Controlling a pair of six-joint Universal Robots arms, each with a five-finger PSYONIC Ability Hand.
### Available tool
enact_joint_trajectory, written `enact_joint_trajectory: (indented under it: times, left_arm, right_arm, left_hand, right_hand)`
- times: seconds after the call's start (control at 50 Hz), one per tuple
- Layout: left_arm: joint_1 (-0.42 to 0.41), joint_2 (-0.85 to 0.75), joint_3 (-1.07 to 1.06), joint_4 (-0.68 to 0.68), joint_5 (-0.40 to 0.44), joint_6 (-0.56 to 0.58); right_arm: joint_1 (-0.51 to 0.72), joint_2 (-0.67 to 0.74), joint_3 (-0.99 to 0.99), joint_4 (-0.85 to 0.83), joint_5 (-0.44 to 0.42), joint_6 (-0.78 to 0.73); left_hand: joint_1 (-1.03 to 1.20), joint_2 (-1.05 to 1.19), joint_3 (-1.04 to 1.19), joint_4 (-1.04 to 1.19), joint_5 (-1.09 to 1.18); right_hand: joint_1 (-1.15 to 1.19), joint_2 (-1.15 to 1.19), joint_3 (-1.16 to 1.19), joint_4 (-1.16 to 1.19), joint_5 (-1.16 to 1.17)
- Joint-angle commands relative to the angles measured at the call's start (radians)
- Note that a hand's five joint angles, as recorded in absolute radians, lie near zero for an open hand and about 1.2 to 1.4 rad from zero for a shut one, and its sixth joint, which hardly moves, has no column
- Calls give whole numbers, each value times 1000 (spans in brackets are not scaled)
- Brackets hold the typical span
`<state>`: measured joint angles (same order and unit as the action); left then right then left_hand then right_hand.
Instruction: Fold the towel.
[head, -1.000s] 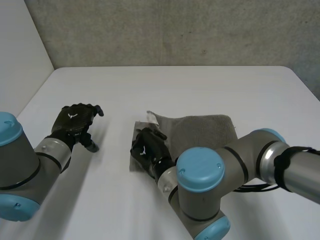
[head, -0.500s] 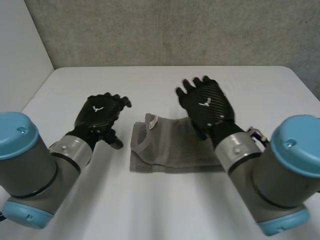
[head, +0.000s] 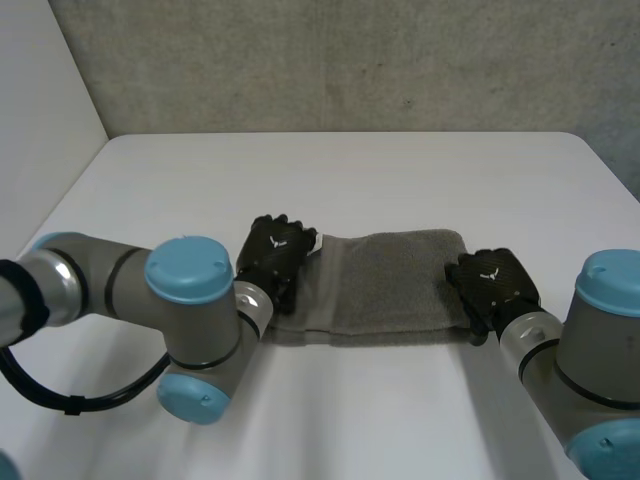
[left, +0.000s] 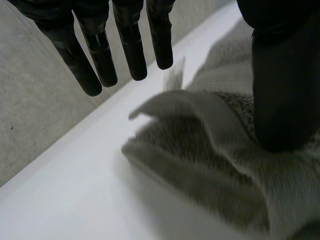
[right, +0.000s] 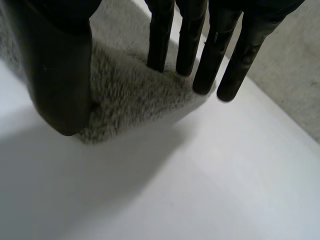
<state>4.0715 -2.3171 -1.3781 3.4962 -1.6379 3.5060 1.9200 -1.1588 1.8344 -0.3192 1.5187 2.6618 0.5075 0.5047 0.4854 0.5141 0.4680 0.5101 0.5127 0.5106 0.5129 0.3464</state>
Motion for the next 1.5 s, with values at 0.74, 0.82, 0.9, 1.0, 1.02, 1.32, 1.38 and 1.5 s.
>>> enact_joint_trajectory:
  times: [0.74, 0.82, 0.9, 1.0, 1.02, 1.32, 1.38, 1.5]
  left_arm:
    - [185, 415, -277, -9, -157, -128]
    - [204, 418, -298, -8, -135, -156]
    - [207, 417, -295, -6, -94, -159]
    - [205, 409, -275, -8, 7, -162]
    - [198, 407, -269, -8, 35, -163]
    - [109, 341, -245, -14, 59, -236]
    - [104, 294, -251, -26, 58, -236]
    - [101, 231, -252, -60, 56, -231]
  right_arm:
    - [505, 272, -514, 98, -158, -441]
    - [505, 281, -527, 95, -88, -442]
    - [502, 274, -526, 75, -6, -418]
    - [484, 186, -495, 69, 49, -284]
    - [466, 150, -479, 68, 52, -217]
    - [341, 114, -465, 193, 26, 161]
    - [337, 154, -477, 195, 17, 165]
    - [333, 252, -529, 206, 31, 165]
  left_hand:
    - [-106, -103, -84, -113, -241]
    - [-106, -103, -84, -113, -241]
    - [-103, -100, -81, -110, -238]
    - [-97, -95, -75, -104, -232]
    - [-97, -95, -75, -104, -232]
    - [-100, -97, -78, -107, -235]
    - [-100, -97, -78, -107, -235]
    - [-97, -95, -75, -104, -232]
  right_hand:
    - [886, 884, 886, 883, 875]
    - [521, 518, 520, 518, 510]
    - [83, 80, 82, 80, 72]
    - [-208, -210, -208, -211, -219]
    - [-257, -260, -258, -260, -268]
    - [-316, -319, -317, -319, -327]
    - [-316, -319, -317, -319, -327]
    - [-316, -319, -317, -319, -327]
